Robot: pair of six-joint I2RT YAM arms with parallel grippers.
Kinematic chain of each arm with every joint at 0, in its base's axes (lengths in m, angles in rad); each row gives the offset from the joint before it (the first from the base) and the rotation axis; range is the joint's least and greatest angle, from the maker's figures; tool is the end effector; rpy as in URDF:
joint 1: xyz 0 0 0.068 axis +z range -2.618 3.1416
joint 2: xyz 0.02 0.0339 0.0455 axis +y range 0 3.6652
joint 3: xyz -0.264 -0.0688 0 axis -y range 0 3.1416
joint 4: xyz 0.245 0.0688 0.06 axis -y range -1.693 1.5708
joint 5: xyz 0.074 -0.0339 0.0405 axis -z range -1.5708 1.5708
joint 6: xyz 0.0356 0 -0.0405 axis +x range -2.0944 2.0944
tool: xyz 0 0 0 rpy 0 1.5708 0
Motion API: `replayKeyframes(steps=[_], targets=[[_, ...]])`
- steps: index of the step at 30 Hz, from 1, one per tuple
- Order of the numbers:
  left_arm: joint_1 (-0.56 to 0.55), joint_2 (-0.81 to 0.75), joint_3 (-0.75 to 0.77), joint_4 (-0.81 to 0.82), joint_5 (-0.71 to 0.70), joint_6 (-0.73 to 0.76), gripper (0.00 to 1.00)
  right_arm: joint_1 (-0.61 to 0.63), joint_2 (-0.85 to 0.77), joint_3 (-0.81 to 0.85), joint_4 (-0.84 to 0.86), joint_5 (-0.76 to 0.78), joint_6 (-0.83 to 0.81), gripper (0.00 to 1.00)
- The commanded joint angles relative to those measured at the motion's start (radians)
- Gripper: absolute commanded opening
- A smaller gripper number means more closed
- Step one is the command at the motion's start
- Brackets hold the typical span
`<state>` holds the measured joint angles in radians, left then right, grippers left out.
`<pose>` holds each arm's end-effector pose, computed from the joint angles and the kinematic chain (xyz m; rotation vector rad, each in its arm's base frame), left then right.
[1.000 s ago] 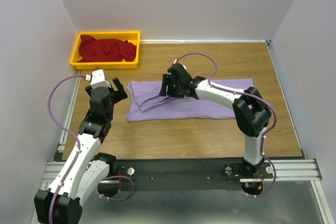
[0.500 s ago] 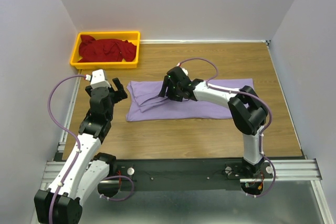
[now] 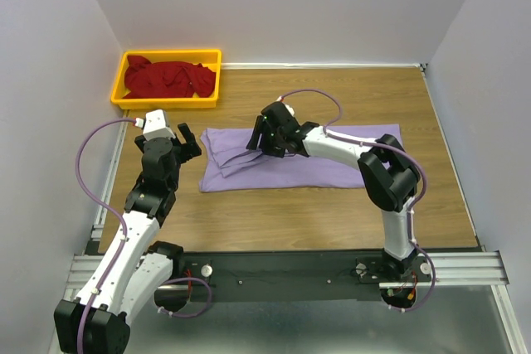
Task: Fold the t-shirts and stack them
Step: Fold the tshirt
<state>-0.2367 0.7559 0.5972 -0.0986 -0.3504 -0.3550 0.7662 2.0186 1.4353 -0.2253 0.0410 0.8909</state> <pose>0.1810 -0.0311 0.2878 -0.3509 1.7790 -0.0996 0.3235 0.3092 0.1874 0.1768 2.5008 0.7055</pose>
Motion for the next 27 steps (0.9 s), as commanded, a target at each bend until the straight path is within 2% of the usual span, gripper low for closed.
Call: replayKeyframes(steps=[1, 12, 17, 27], targets=[[0.005, 0.0, 0.006, 0.019, -0.029, 0.005, 0.91, 0.008, 0.029, 0.046, 0.015, -0.021, 0.014, 0.73], [0.005, 0.01, 0.006, 0.016, -0.028, 0.007, 0.91, 0.001, 0.117, 0.14, 0.017, -0.032, 0.014, 0.73], [0.005, 0.016, 0.006, 0.017, -0.025, 0.007, 0.91, -0.045, 0.147, 0.158, 0.024, -0.015, 0.014, 0.73], [0.005, 0.033, 0.012, 0.013, -0.016, 0.007, 0.91, -0.12, 0.074, 0.146, 0.116, -0.236, -0.118, 0.7]])
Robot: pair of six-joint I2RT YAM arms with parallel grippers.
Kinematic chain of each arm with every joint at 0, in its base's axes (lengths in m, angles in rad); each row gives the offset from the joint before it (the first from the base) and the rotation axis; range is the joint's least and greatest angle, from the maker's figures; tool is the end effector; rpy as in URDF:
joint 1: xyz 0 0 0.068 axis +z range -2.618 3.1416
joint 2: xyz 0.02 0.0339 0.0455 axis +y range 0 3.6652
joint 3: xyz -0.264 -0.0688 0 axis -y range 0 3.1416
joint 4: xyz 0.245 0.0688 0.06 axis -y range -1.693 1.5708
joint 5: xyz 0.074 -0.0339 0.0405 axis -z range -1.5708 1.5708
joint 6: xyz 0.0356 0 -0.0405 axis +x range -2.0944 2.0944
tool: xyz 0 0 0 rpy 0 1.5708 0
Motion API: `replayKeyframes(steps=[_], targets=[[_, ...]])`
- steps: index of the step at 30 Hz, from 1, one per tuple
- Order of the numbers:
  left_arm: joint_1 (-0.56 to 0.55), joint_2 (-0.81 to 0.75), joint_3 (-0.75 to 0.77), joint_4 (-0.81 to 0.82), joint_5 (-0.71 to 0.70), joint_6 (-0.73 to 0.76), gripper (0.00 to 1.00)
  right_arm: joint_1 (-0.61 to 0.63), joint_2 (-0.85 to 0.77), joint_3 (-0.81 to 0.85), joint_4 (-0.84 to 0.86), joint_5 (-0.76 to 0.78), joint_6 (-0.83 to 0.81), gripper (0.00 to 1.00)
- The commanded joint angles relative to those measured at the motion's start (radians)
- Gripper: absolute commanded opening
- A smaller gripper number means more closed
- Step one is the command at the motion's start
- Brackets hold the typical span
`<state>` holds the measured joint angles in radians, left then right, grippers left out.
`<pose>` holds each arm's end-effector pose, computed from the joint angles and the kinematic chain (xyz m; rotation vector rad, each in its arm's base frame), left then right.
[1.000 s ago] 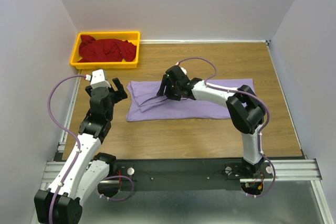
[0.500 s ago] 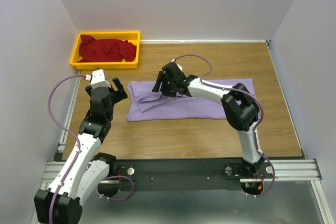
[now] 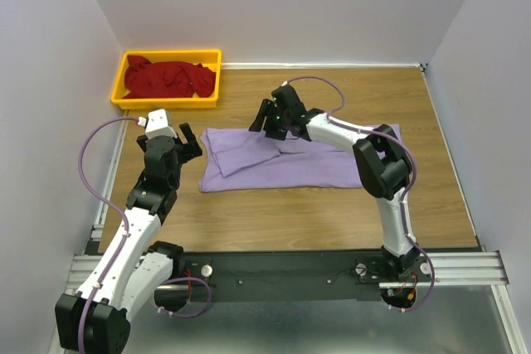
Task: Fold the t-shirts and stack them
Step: Fold the tshirt
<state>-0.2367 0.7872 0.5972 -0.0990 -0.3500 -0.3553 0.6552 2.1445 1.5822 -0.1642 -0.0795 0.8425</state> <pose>0.1862 -0.0324 0.2825 -0.3488 1.8094 -0.0885 0.3824 0.2974 0.1826 0.1855 2.4433 0.8205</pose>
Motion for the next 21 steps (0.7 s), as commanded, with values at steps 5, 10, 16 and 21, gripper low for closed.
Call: replayKeyframes(steps=[5, 10, 16, 21], targets=[[0.005, 0.009, 0.009, 0.01, 0.012, -0.004, 0.91, -0.078, -0.161, -0.18, 0.198, -0.313, -0.168, 0.68], [0.005, 0.075, -0.007, 0.013, 0.225, -0.072, 0.91, -0.161, -0.218, -0.428, 0.576, -0.636, 0.001, 0.67], [0.005, 0.254, 0.007, 0.002, 0.436, -0.135, 0.9, -0.187, -0.126, -0.533, 0.738, -0.747, 0.044, 0.65], [0.002, 0.375, 0.085, -0.037, 0.58, -0.158, 0.89, -0.187, -0.123, -0.519, 0.766, -0.767, 0.061, 0.64]])
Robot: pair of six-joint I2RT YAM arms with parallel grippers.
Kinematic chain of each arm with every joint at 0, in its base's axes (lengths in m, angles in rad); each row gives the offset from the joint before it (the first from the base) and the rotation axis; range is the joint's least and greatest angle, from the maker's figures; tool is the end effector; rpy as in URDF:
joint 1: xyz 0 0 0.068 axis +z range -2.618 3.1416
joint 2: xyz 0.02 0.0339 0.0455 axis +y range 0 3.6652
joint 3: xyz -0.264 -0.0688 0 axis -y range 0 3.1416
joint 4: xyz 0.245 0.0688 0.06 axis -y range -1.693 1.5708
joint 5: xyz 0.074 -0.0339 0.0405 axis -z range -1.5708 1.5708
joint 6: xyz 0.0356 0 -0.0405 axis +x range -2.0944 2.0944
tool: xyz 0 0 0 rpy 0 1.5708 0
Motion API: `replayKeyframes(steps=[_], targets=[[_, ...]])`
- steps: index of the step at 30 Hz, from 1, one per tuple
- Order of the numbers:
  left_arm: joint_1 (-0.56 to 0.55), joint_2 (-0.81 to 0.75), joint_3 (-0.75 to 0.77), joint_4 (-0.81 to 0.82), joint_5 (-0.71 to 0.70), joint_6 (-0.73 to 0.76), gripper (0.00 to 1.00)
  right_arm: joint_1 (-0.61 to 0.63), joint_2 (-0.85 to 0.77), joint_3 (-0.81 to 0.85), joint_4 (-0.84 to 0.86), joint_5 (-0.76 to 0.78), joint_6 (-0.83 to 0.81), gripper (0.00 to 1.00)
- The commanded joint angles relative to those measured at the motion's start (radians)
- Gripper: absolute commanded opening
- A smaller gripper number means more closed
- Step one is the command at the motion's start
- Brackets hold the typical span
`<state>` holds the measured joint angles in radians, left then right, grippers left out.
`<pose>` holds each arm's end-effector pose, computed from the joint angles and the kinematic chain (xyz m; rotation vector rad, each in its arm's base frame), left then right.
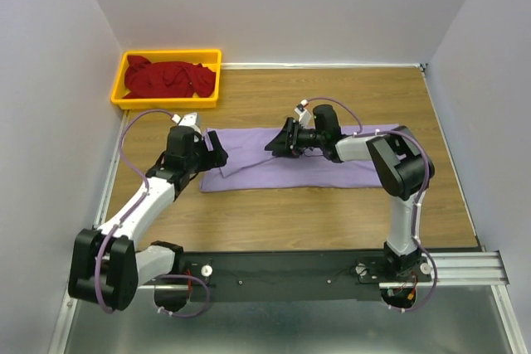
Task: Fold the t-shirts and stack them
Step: Fold the tshirt
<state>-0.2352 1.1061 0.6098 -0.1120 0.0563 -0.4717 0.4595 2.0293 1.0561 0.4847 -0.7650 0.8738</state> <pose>0.2286 -0.0569 0.2230 -0.2290 2.2037 -0.4590 0.3586 0.2050 0.1347 -0.0696 2.3135 1.5474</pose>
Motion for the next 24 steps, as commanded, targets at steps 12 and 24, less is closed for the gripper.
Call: replayKeyframes(steps=[12, 24], targets=[[-0.012, 0.362, 0.099, -0.021, 0.258, -0.056, 0.88, 0.001, 0.165, 0.085, 0.161, -0.098, 0.132, 0.64], [0.066, 0.465, 0.056, -0.055, 0.229, -0.016, 0.88, -0.094, 0.183, -0.022, 0.131, -0.057, 0.077, 0.63]])
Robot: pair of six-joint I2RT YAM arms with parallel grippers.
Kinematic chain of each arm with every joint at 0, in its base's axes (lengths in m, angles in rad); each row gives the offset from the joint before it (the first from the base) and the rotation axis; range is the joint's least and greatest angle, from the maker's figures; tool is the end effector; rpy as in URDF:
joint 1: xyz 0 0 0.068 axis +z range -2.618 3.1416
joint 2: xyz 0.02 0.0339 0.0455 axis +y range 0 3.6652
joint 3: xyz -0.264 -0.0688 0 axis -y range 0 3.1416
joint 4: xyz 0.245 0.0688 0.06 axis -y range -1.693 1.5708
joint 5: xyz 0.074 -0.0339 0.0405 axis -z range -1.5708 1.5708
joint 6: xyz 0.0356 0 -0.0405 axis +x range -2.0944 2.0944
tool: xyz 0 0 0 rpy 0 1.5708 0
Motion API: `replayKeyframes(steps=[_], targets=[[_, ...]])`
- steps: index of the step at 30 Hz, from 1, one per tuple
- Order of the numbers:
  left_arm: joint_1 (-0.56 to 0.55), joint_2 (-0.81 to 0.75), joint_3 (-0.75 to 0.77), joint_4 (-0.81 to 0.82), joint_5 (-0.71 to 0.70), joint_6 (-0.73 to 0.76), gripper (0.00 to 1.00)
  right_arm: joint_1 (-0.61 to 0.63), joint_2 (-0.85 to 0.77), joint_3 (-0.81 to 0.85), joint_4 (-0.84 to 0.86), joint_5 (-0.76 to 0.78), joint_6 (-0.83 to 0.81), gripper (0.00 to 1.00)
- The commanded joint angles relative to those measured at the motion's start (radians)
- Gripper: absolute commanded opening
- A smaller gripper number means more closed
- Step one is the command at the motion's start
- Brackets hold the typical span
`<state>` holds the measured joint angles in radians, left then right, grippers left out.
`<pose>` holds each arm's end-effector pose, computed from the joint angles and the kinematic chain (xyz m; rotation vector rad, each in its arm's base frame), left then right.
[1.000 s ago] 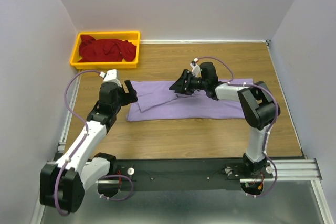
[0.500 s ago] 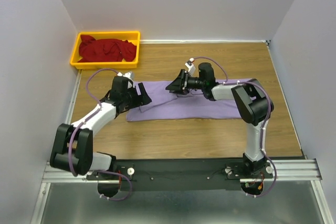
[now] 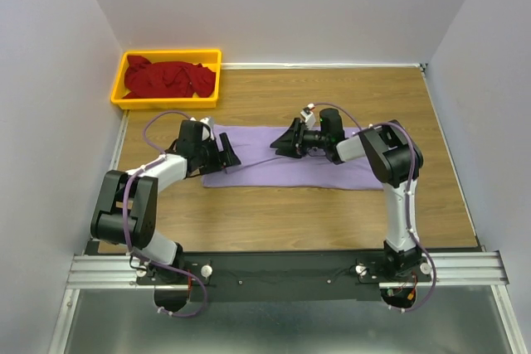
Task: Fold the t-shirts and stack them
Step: Fold the tshirt
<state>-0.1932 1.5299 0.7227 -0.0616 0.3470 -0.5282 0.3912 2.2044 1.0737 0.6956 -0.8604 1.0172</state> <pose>0.2836 -0.0678 0.1597 -0.2592 2.4975 -0.7347 0.3809 0.1863 0.0892 0.0649 2.2994 1.6839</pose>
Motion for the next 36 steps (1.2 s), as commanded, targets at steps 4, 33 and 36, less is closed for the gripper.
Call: replayKeyframes(steps=[4, 33, 36], targets=[[0.024, -0.025, -0.057, -0.119, -0.062, 0.048, 0.88, -0.023, -0.032, -0.009, -0.149, 0.027, -0.113, 0.62], [0.023, -1.021, -0.158, -0.136, -0.666, 0.099, 0.88, 0.356, 0.152, 0.64, -0.889, 0.572, -0.695, 0.52], [0.023, -1.014, -0.166, -0.126, -0.652, 0.105, 0.88, 0.27, 0.181, 0.666, -0.887, 0.593, -0.622, 0.52]])
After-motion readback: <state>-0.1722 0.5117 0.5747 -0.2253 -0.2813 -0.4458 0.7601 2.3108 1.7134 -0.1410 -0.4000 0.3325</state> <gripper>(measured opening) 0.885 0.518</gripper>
